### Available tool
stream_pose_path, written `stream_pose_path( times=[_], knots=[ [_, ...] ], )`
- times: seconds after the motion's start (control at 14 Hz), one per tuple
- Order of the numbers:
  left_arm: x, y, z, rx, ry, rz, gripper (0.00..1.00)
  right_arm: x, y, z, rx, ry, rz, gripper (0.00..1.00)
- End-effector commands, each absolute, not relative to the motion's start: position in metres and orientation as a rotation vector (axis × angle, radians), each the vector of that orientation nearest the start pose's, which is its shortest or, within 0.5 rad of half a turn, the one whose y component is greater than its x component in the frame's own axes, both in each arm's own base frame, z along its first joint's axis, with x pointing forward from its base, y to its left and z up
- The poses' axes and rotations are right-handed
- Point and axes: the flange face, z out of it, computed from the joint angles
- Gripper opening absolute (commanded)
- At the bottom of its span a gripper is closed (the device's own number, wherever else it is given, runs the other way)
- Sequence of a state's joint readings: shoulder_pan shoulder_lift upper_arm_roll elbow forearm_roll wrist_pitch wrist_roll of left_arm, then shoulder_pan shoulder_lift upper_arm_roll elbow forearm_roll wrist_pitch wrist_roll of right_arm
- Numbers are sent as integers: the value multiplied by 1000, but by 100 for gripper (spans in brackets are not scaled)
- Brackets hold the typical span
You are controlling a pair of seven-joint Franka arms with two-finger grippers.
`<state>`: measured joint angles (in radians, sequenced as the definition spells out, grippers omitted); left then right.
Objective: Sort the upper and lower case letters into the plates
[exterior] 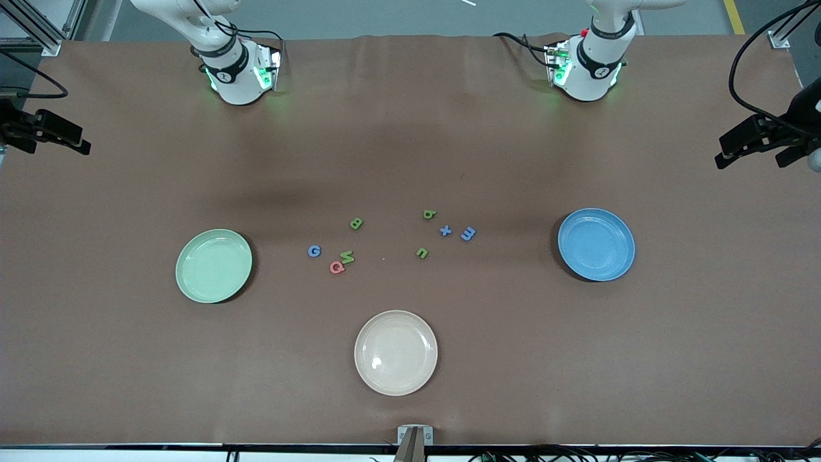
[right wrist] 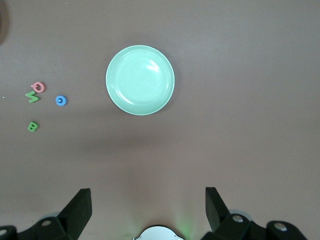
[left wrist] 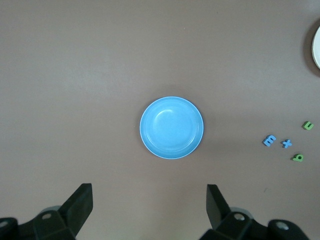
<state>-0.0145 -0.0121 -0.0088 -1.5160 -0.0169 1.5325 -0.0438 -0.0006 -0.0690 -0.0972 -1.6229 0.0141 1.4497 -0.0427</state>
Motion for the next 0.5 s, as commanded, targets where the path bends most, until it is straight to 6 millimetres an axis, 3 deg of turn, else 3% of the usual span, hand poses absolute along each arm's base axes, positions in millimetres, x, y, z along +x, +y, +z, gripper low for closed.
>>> stream_pose_path(
  times=[0.0,0.43],
  knots=[
    [541,-14,656,-3175,-26,-18,100,507,-49,628,-3123,99,144,100],
    [545,-14,645,-3177,-53,17,100,497,-50,622,-3113,102,109,100]
  ],
)
